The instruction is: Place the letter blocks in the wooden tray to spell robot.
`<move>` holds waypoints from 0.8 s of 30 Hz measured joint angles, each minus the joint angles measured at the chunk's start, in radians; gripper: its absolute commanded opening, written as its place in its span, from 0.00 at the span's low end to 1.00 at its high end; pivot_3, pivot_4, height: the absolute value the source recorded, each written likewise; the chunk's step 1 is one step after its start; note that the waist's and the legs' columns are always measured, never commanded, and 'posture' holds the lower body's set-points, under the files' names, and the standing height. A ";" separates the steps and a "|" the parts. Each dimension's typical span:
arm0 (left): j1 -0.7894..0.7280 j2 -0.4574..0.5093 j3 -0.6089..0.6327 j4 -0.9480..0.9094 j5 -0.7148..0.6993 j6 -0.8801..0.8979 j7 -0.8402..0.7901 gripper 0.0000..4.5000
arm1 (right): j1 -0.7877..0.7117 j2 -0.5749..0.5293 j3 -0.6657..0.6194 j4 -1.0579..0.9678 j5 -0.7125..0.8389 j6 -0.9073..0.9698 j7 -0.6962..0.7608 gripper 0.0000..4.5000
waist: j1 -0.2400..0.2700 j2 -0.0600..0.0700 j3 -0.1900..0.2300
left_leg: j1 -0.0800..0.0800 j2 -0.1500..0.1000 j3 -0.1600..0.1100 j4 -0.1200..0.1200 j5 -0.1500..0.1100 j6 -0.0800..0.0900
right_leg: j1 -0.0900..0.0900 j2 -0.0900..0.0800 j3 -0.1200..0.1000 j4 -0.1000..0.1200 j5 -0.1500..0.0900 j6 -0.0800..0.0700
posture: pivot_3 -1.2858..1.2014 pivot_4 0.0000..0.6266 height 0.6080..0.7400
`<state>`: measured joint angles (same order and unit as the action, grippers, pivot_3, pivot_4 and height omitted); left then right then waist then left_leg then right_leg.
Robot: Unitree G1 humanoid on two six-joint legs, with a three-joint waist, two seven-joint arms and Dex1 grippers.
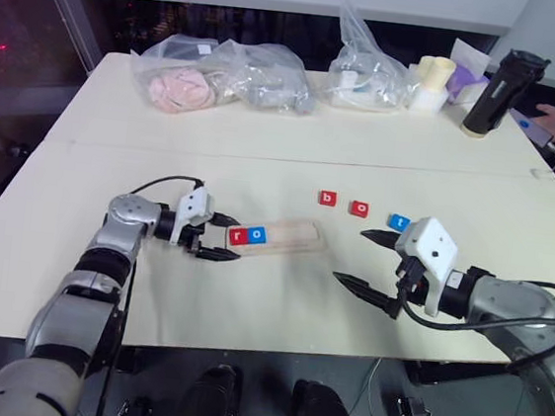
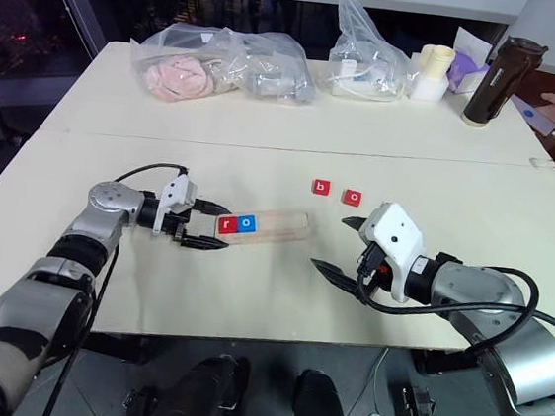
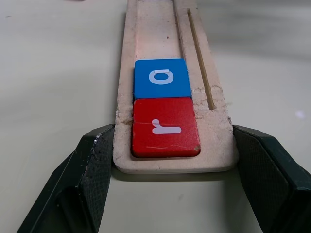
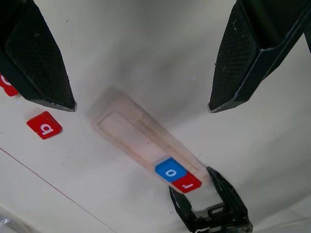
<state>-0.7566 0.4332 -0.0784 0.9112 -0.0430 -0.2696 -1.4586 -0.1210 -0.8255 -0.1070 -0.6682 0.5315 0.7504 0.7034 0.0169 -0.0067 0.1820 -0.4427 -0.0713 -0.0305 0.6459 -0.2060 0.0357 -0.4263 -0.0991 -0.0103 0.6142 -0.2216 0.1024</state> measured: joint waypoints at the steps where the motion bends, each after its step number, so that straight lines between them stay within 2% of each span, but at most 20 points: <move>1: 0.012 -0.003 -0.013 -0.035 0.003 0.005 0.002 0.70 | -0.003 -0.001 0.001 0.000 0.000 0.000 0.001 1.00 | 0.001 0.000 0.000 | 0.000 0.000 0.000 0.000 0.000 0.000 | 0.000 0.000 0.000 0.000 0.000 0.000 | 0.52 0.24 0.98; 10: 0.087 -0.008 -0.102 -0.281 0.031 0.073 0.050 0.70 | -0.005 -0.012 0.001 0.000 0.001 0.007 -0.003 1.00 | 0.002 0.001 -0.001 | 0.000 0.000 0.000 0.000 0.000 0.000 | 0.000 0.000 0.000 0.000 0.000 0.000 | 0.52 0.24 0.98; 17: 0.149 -0.009 -0.154 -0.469 0.034 0.205 0.088 0.70 | -0.001 -0.012 0.002 -0.001 -0.007 0.006 -0.008 1.00 | -0.001 0.001 -0.001 | 0.000 0.000 0.000 0.000 0.000 0.000 | 0.000 0.000 0.000 0.000 0.000 0.000 | 0.52 0.24 0.98; 24: 0.181 -0.006 -0.181 -0.566 0.029 0.306 0.117 0.70 | -0.001 -0.012 0.005 -0.001 -0.016 0.005 -0.009 1.00 | -0.001 0.001 -0.001 | 0.000 0.000 0.000 0.000 0.000 0.000 | 0.000 0.000 0.000 0.000 0.000 0.000 | 0.52 0.24 0.98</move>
<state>-0.5758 0.4276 -0.2592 0.3456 -0.0139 0.0359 -1.3418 -0.1217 -0.8371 -0.1024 -0.6690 0.5154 0.7551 0.6947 0.0154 -0.0059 0.1815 -0.4426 -0.0714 -0.0305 0.6460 -0.2062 0.0361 -0.4264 -0.0989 -0.0101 0.6140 -0.2218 0.1022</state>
